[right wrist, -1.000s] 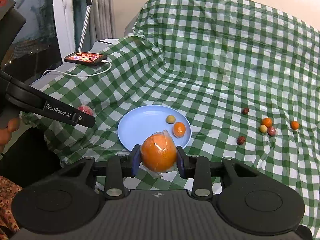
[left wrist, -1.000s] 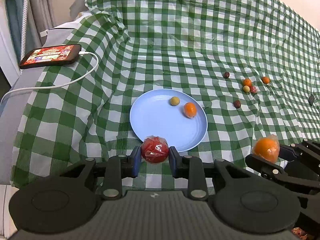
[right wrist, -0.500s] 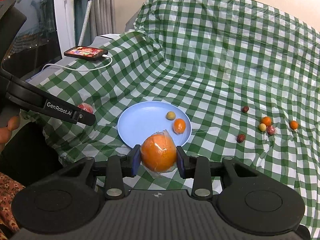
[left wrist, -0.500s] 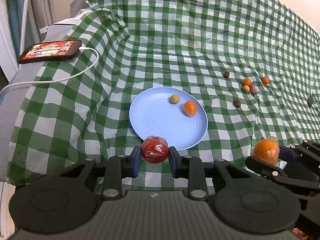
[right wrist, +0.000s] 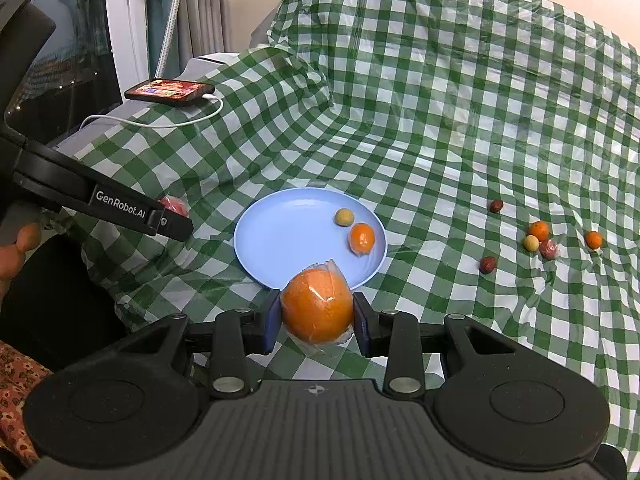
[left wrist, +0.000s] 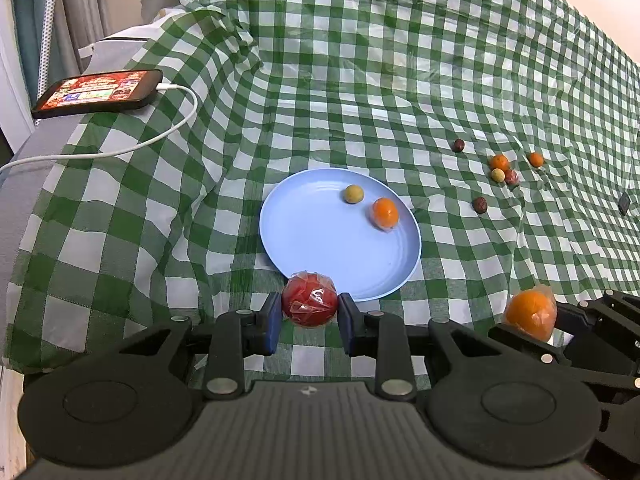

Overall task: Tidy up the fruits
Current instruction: 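Carry both fruits to the blue plate and open both tools to drop them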

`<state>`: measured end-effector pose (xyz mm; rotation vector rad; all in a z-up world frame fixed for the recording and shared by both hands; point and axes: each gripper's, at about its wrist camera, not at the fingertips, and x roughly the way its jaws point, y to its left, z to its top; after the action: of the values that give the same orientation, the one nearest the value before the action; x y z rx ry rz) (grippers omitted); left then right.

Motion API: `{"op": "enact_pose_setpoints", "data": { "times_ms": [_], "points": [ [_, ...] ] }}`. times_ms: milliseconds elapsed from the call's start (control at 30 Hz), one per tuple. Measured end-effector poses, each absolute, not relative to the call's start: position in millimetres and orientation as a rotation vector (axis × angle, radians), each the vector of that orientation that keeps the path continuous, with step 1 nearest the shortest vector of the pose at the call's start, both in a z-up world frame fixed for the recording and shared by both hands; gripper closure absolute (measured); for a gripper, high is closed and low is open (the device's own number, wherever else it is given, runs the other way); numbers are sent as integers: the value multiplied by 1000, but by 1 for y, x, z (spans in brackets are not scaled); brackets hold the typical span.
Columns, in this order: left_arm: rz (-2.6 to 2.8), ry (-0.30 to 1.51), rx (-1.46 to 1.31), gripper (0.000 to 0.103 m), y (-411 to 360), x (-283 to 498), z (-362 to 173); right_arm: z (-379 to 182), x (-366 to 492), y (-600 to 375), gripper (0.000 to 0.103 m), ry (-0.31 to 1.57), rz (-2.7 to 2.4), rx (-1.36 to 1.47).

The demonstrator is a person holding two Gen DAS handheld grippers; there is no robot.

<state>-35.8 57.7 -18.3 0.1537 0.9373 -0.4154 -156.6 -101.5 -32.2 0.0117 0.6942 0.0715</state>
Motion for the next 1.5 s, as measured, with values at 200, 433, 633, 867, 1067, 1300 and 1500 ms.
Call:
{"op": "enact_pose_setpoints", "data": {
  "times_ms": [200,433,633,867,1067,1300,1500],
  "points": [
    [-417,935,156,70,57,-33,-20,-35,-153,-102,65,709,74,9],
    [-408,939,152,70,56,-24,-23,-41,-142,-103,65,727,66,6],
    [-402,942,149,70,53,-9,-27,-47,-130,-104,65,744,71,1],
    [-402,951,152,70,38,18,-33,-55,-102,-104,65,762,71,20],
    [-399,981,177,70,22,47,-49,-68,-70,-103,65,789,83,35],
    [-401,1033,217,70,6,76,-78,-91,-34,-108,64,843,77,54],
    [-405,1074,243,70,-5,92,-101,-113,-15,-110,64,900,84,56]
  ]
}}
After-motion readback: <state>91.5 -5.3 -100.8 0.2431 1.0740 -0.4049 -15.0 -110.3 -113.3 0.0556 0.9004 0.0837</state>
